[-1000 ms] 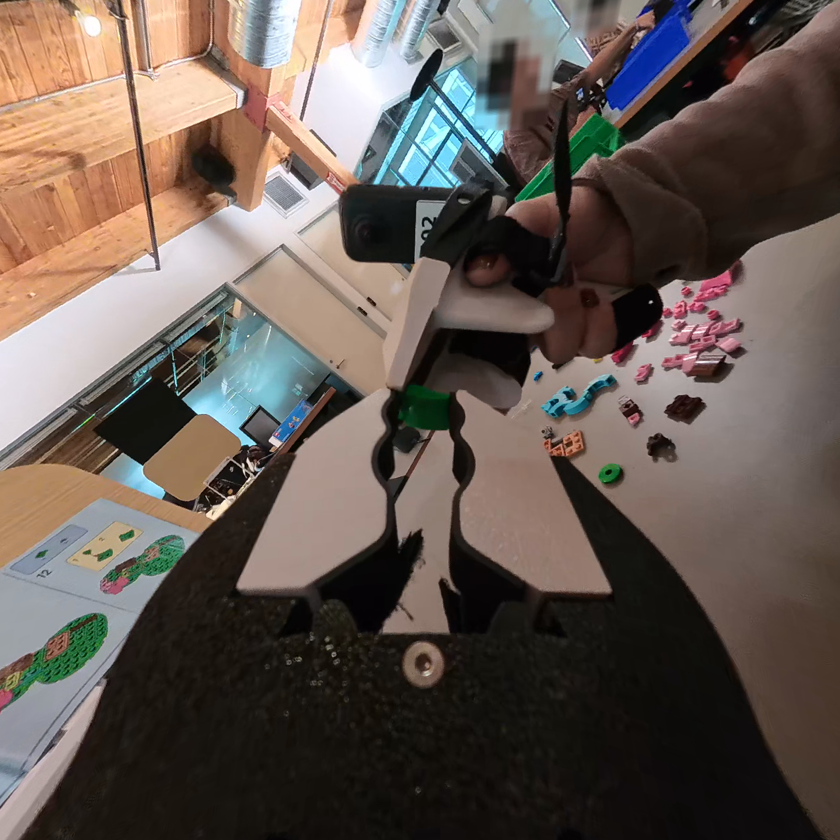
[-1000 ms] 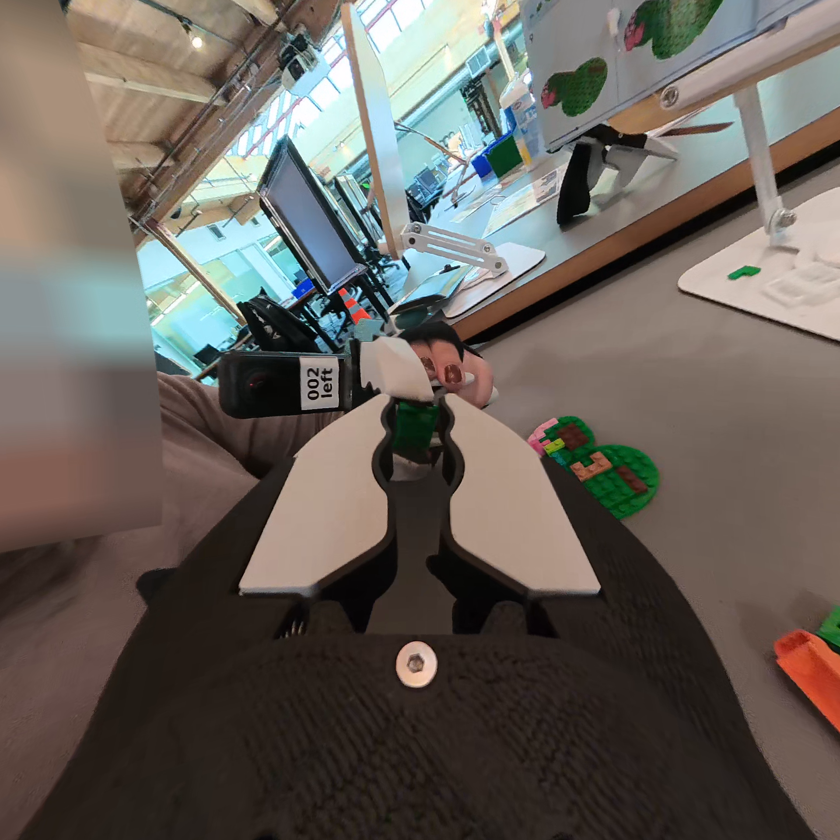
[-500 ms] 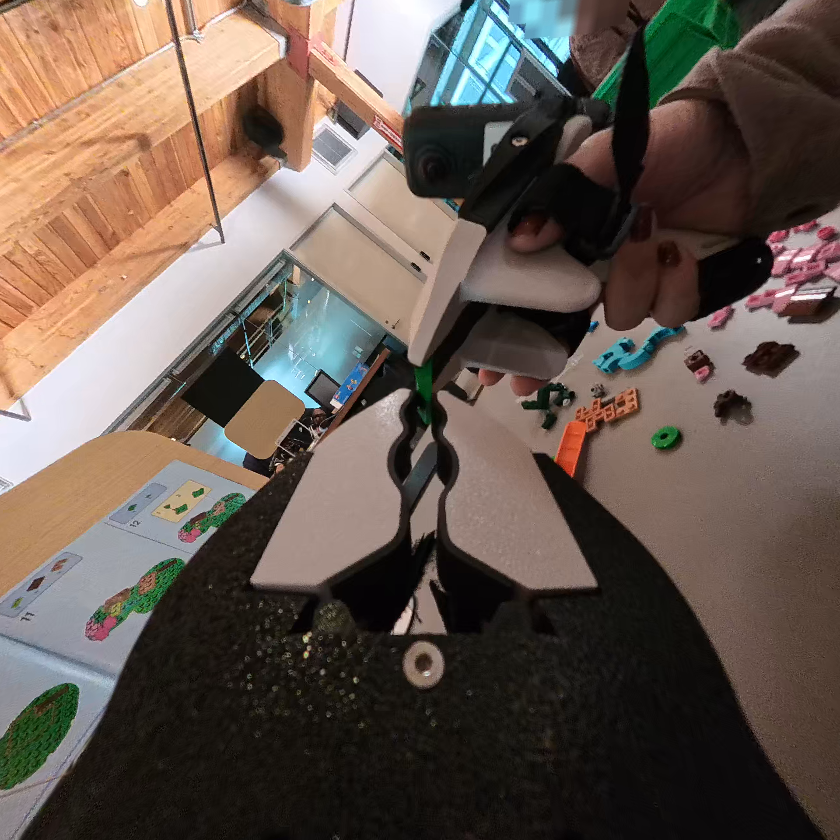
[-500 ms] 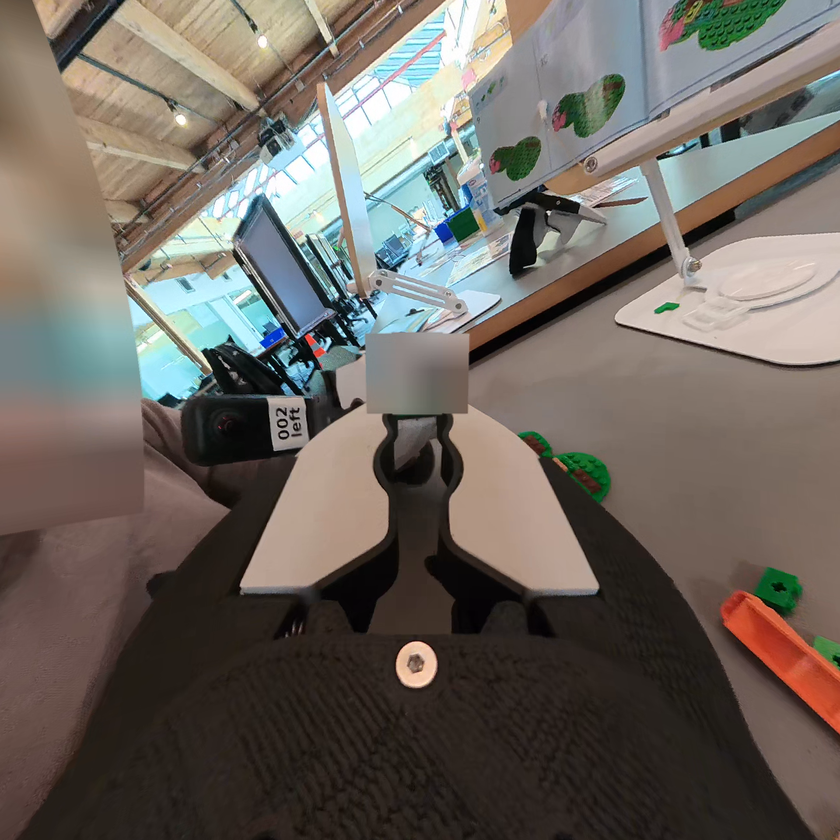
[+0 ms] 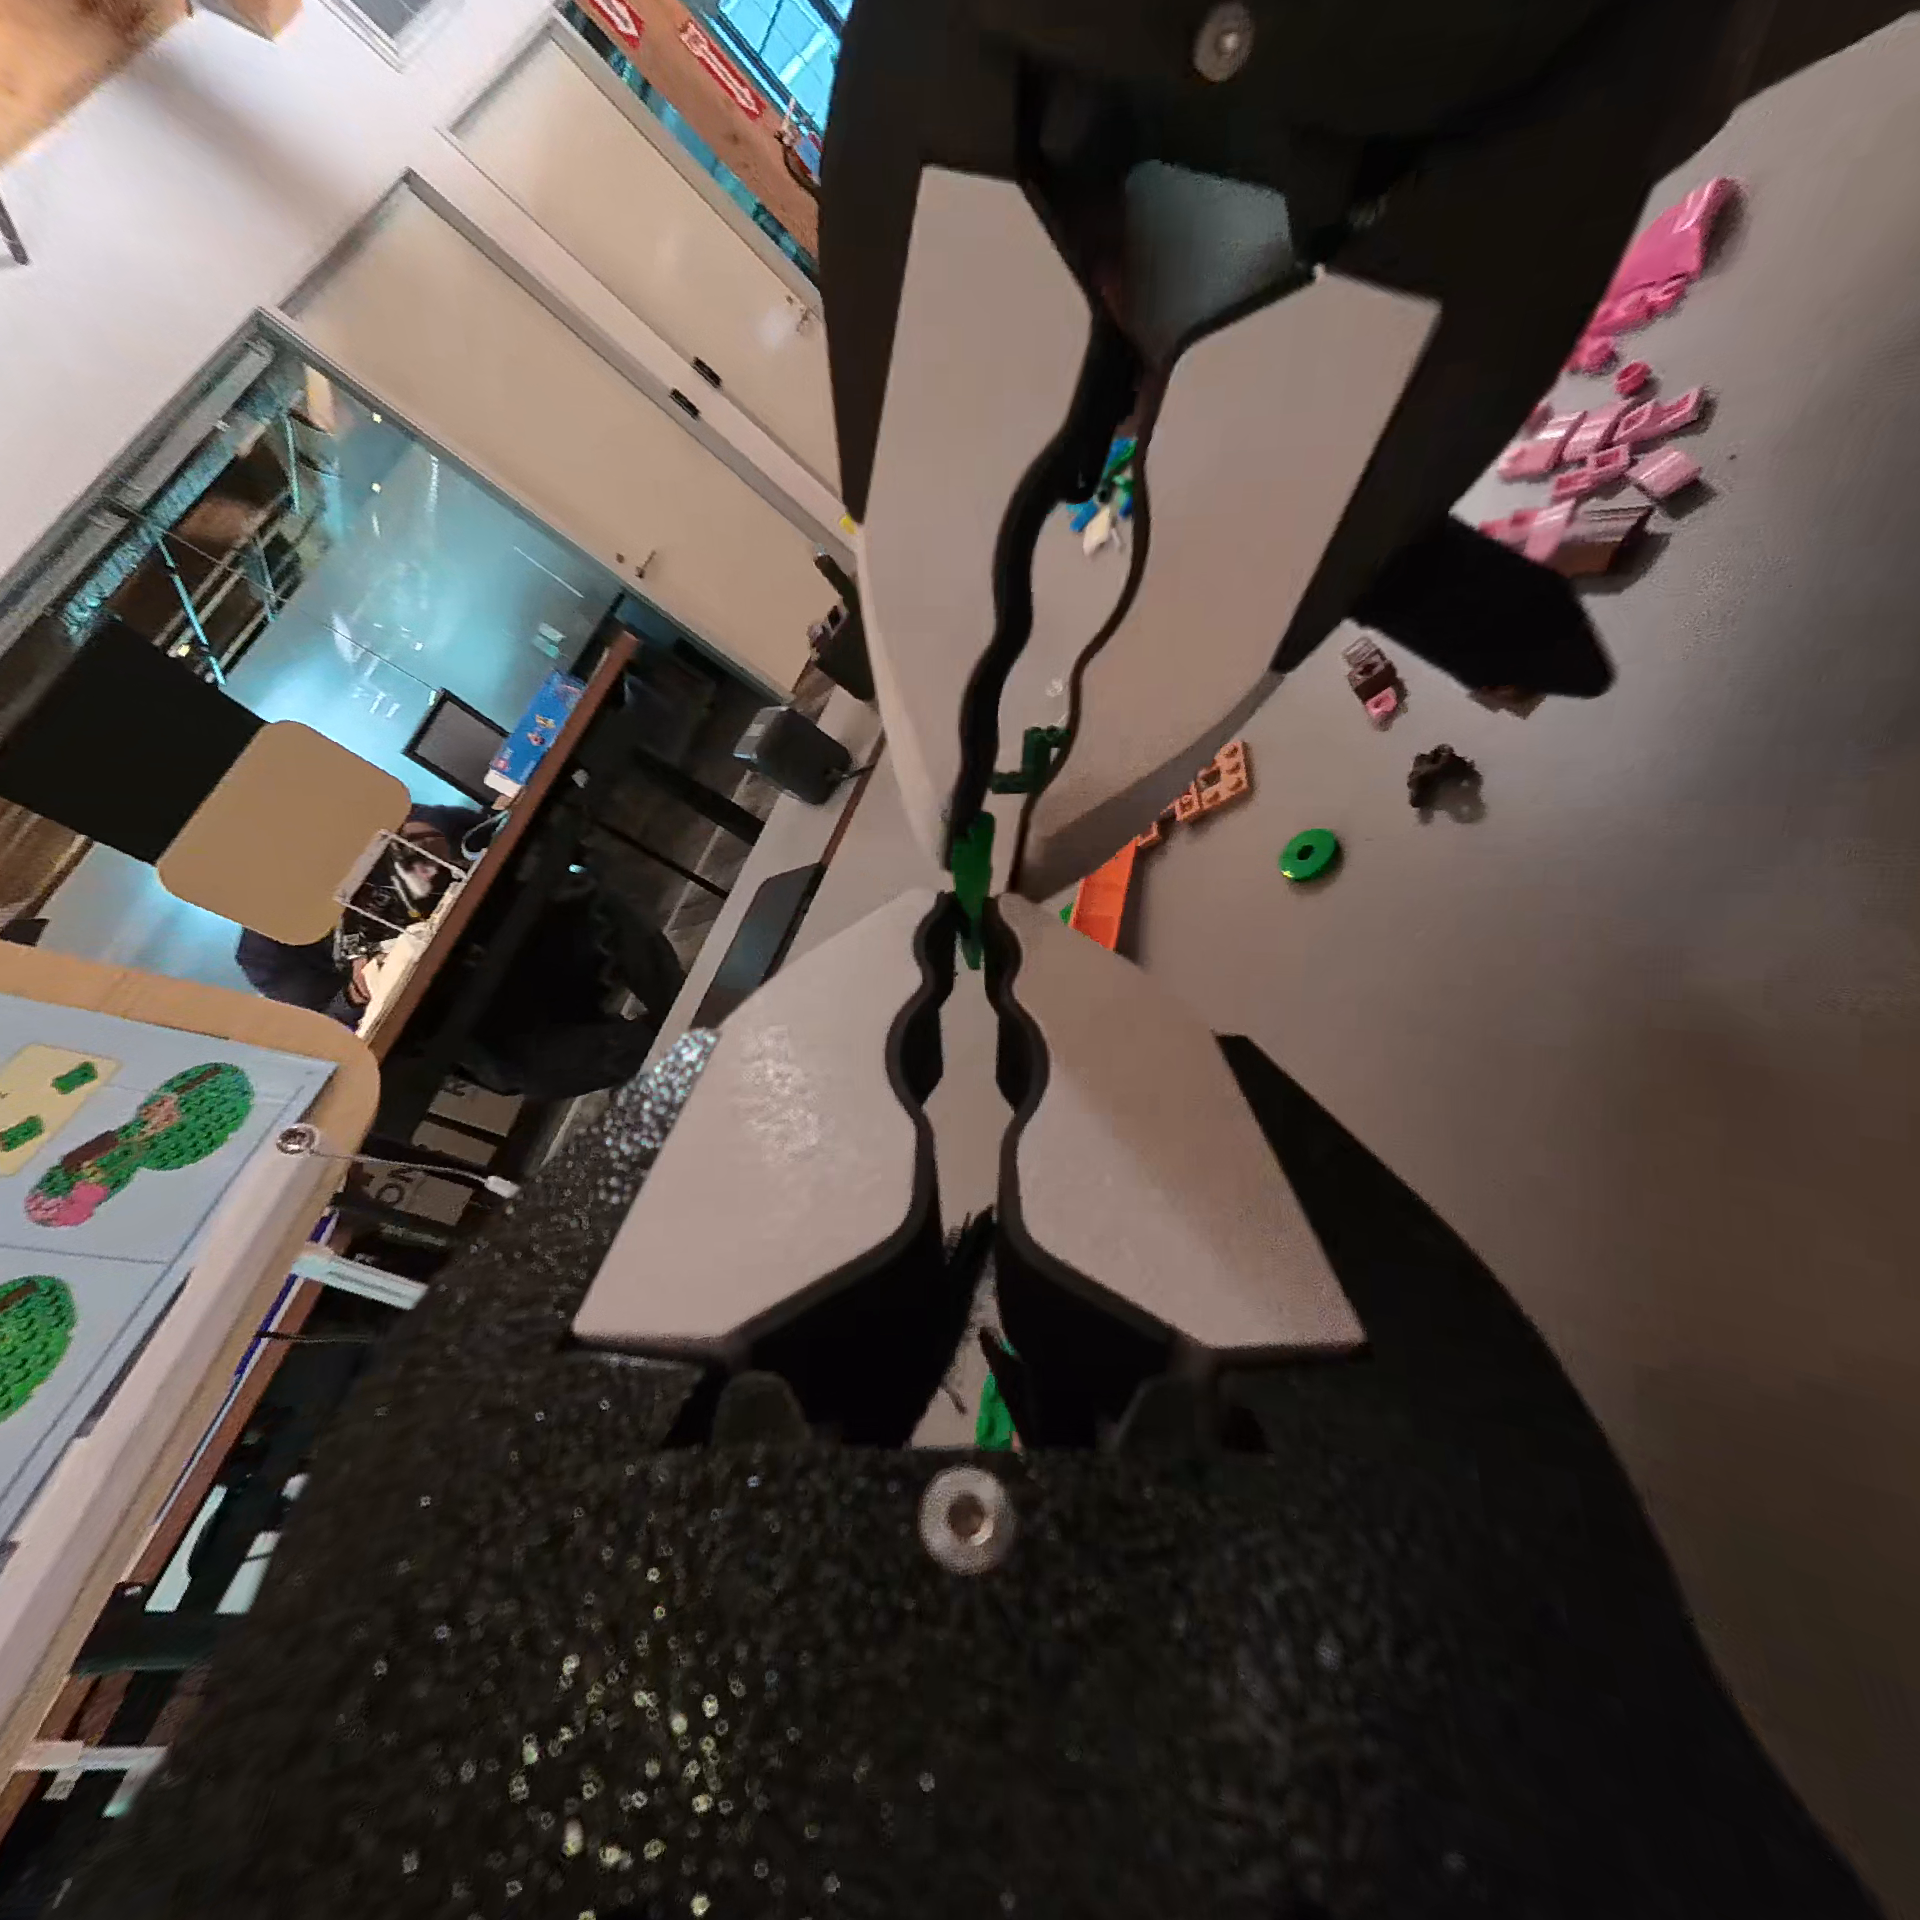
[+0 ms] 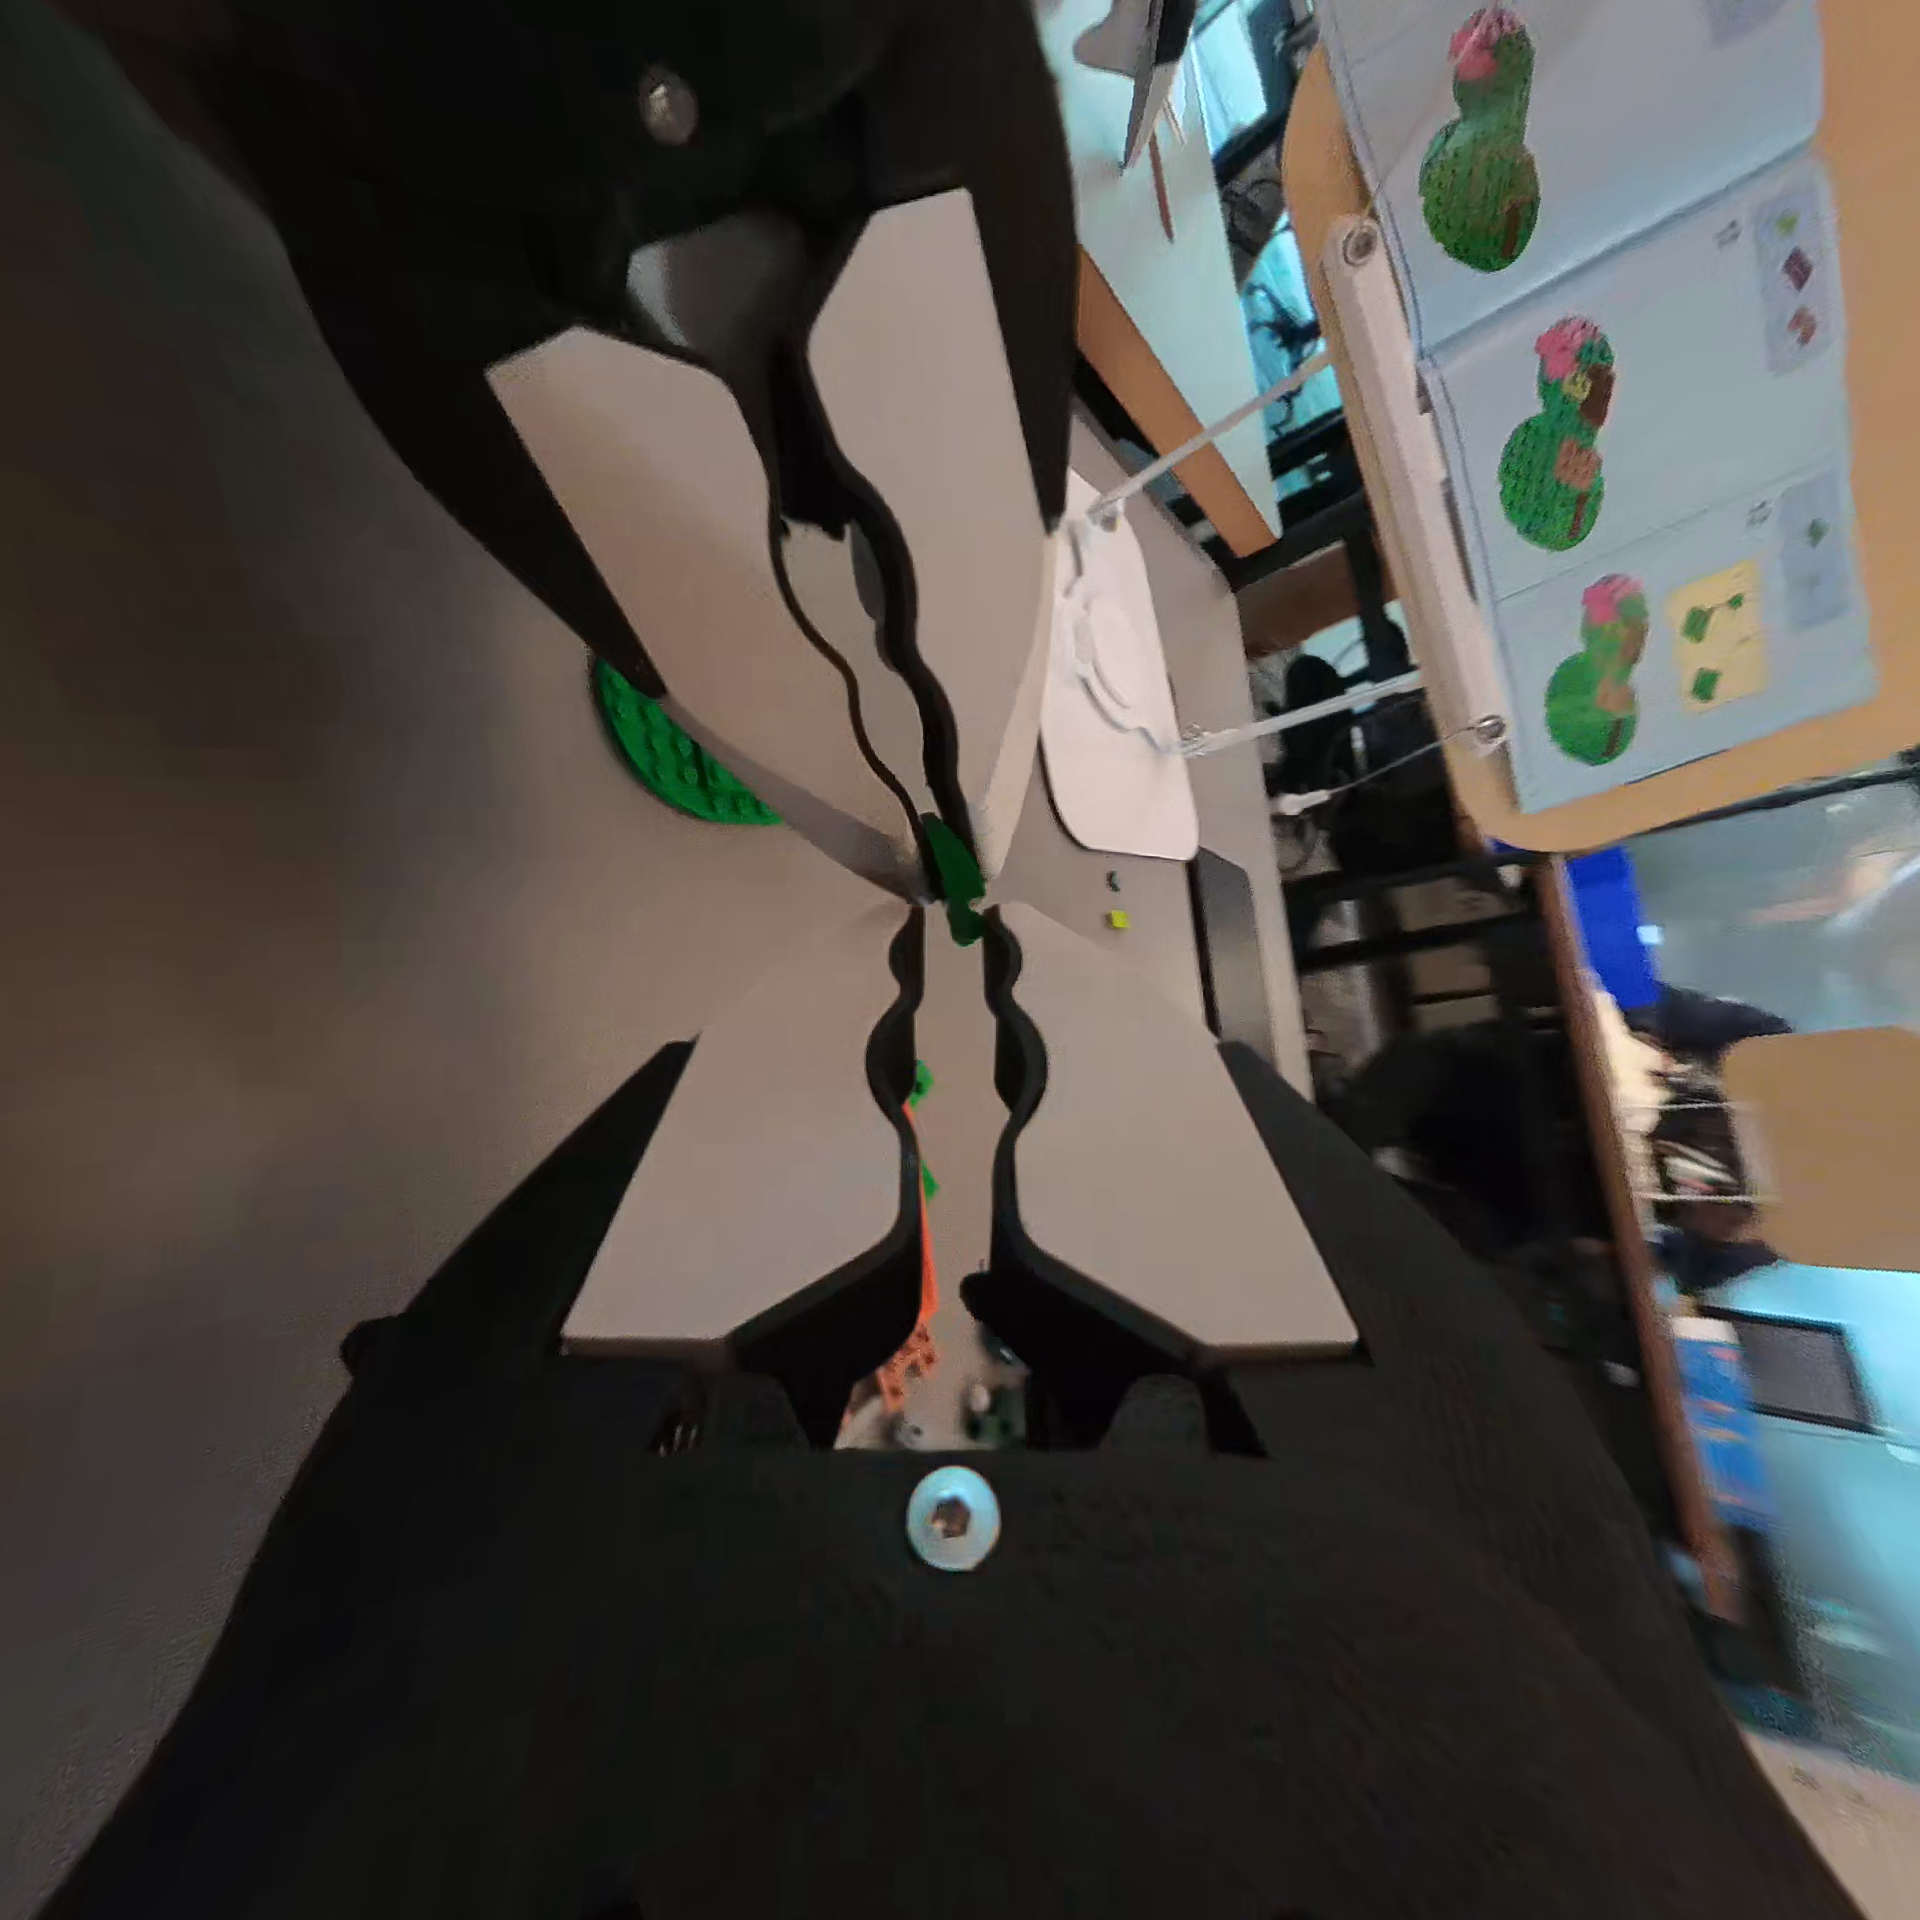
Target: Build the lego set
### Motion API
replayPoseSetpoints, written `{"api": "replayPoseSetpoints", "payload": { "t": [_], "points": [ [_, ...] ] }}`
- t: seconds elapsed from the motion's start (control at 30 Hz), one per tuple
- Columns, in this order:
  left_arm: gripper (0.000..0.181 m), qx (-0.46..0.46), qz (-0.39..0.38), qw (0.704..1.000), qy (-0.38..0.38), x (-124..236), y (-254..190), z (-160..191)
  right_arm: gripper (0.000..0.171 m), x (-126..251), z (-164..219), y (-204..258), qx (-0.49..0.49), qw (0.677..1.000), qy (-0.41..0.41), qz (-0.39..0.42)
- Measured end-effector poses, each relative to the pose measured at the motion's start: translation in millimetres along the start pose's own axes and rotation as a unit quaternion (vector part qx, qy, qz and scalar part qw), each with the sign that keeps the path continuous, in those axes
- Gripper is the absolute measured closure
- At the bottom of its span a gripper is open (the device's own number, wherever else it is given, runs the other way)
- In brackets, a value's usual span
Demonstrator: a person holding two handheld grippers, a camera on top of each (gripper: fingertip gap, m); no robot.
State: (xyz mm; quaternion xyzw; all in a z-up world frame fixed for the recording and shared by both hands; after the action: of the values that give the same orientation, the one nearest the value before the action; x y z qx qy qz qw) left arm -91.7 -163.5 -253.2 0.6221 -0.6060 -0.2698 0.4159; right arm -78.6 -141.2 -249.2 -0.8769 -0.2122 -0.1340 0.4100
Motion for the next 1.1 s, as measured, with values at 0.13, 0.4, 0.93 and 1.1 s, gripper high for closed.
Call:
{"api": "replayPoseSetpoints", "payload": {
  "t": [0.13, 0.4, 0.93, 1.1],
  "points": [
    [0.176, 0.002, 0.009, 1.0, 0.008, -1.2, -2.2, 3.5, 0.166, -3.1, 2.5, 0.6, 0.055, 0.998, 0.028, 0.02],
    [0.175, 0.046, 0.044, 0.998, 0.011, -1.7, -4.9, 8.1, 0.168, -5.9, 6.1, 5.3, 0.13, 0.989, 0.044, 0.047],
    [0.176, 0.077, 0.143, 0.98, 0.113, -9.8, -36.7, 40.9, 0.168, 0.2, 38.1, 18.3, 0.206, 0.975, 0.064, 0.06],
    [0.14, 0.11, 0.201, 0.963, 0.141, -14.2, -57.2, 43.0, 0.168, 0.4, 40.7, 23.8, 0.195, 0.978, 0.039, 0.065]
  ]
}}
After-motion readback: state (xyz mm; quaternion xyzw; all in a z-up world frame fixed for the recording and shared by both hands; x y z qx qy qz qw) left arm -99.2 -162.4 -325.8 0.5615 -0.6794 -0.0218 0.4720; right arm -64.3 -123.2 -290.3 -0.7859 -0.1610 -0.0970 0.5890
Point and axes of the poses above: each gripper's, where its closed fingertips meet, x back along the fingers, z out of its underside, y = z × x across the jaws, the point moved 2 cm from there along x, back along the fingers, and after that the axes turned 11 degrees about -x, right-handed, at the moved point
